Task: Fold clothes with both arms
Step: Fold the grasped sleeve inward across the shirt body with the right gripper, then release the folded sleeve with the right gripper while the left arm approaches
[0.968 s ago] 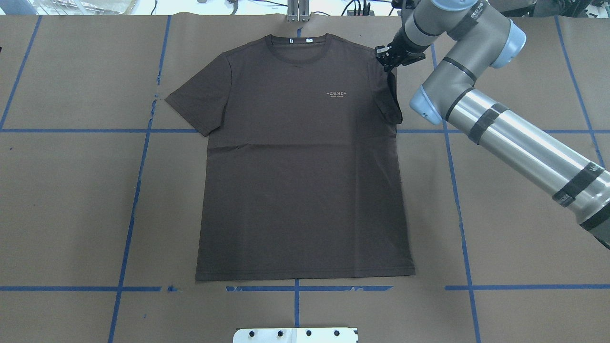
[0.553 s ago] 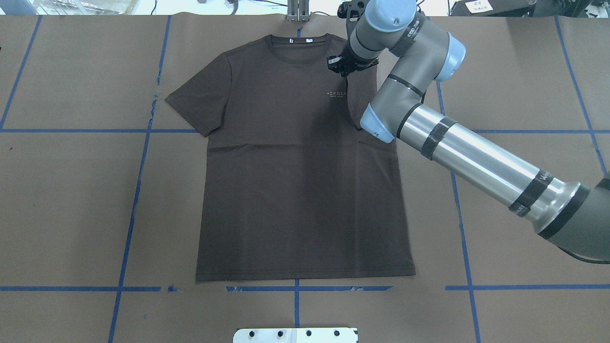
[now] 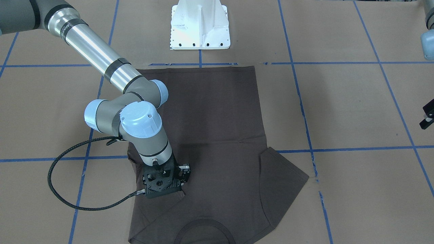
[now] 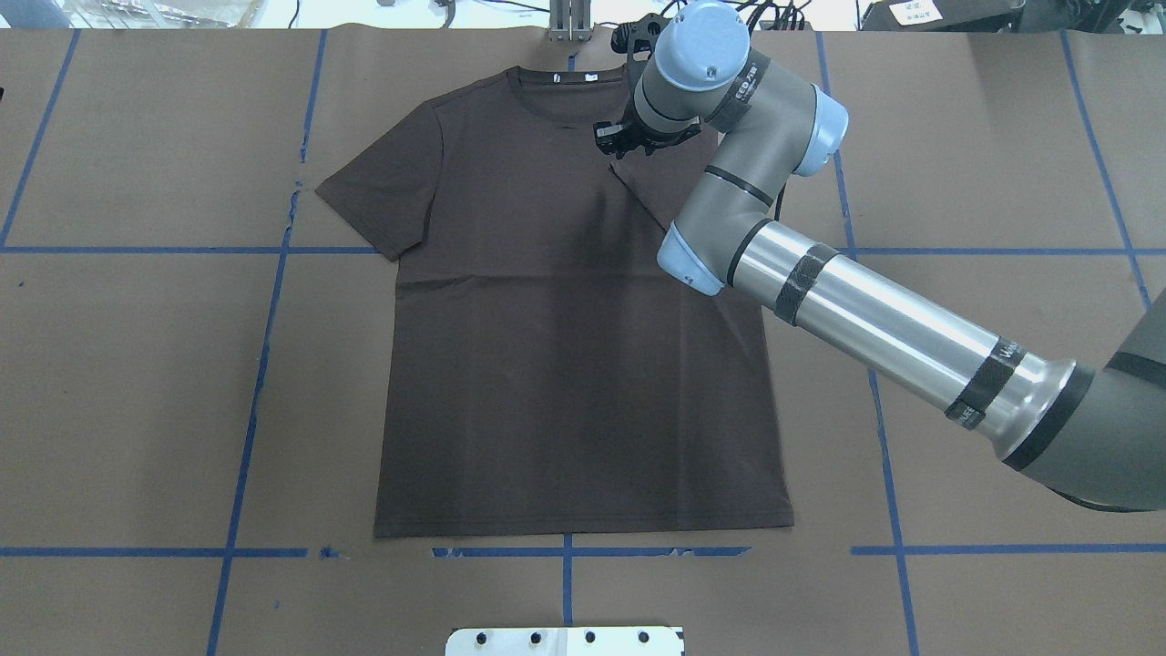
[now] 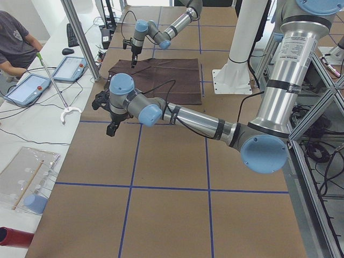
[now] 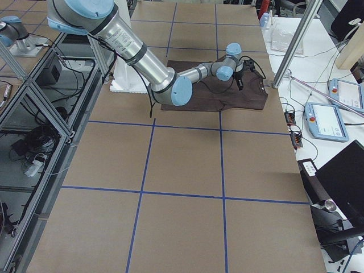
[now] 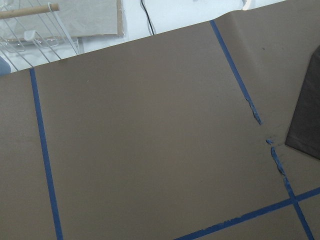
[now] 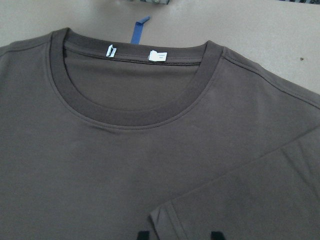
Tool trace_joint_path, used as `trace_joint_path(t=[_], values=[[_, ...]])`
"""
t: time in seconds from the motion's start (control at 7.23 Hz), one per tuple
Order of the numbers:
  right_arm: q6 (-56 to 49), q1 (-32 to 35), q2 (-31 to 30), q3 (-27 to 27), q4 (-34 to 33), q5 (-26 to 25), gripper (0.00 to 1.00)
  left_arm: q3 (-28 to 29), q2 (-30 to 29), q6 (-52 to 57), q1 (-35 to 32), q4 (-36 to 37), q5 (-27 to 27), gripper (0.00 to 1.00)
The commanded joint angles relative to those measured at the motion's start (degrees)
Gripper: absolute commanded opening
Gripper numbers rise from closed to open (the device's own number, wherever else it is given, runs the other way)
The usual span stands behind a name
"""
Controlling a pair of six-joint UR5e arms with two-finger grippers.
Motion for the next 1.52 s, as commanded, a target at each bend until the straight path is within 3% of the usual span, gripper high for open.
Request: trace_joint_path(t=[0.0,0.28,0.41,0.55,0.69,0.83,1.11,1.38], values=[[6.0,1.6,-0.9,3.7,-3.6,8.1,1.0,3.3,-5.1,-6.2,3.5,-1.8,0.8,1.0],[6.2,3.8,-5.6,18.6,-26.3,10.7,1.0,3.4,-10.4,-29.3,16.6,-5.6,10.2,1.0],[6.1,5.6,-8.4,22.4,-28.9,13.4,1.0,4.4,-12.9,-37.4,22.6,-5.8,15.7,1.0],[6.1,8.3,-10.7,23.1,-28.9,19.4,1.0,7.0,-14.6,-44.1,25.6,-7.6,20.0,1.0],[5.8,8.9,-13.5,25.9,-28.8,21.1,1.0,12.5,-15.3,-49.8,26.7,-13.9,24.0,1.0],[5.8,9.0,-13.4,26.1,-28.8,21.1,1.0,16.8,-15.7,-52.9,27.9,-18.4,26.9,1.0],[5.9,8.9,-13.3,26.1,-28.6,20.9,1.0,18.6,-16.4,-55.3,31.8,-18.9,33.4,0.99],[6.3,8.7,-13.1,26.0,-28.4,20.7,1.0,20.8,-16.7,-56.0,33.3,-20.0,35.1,0.99]])
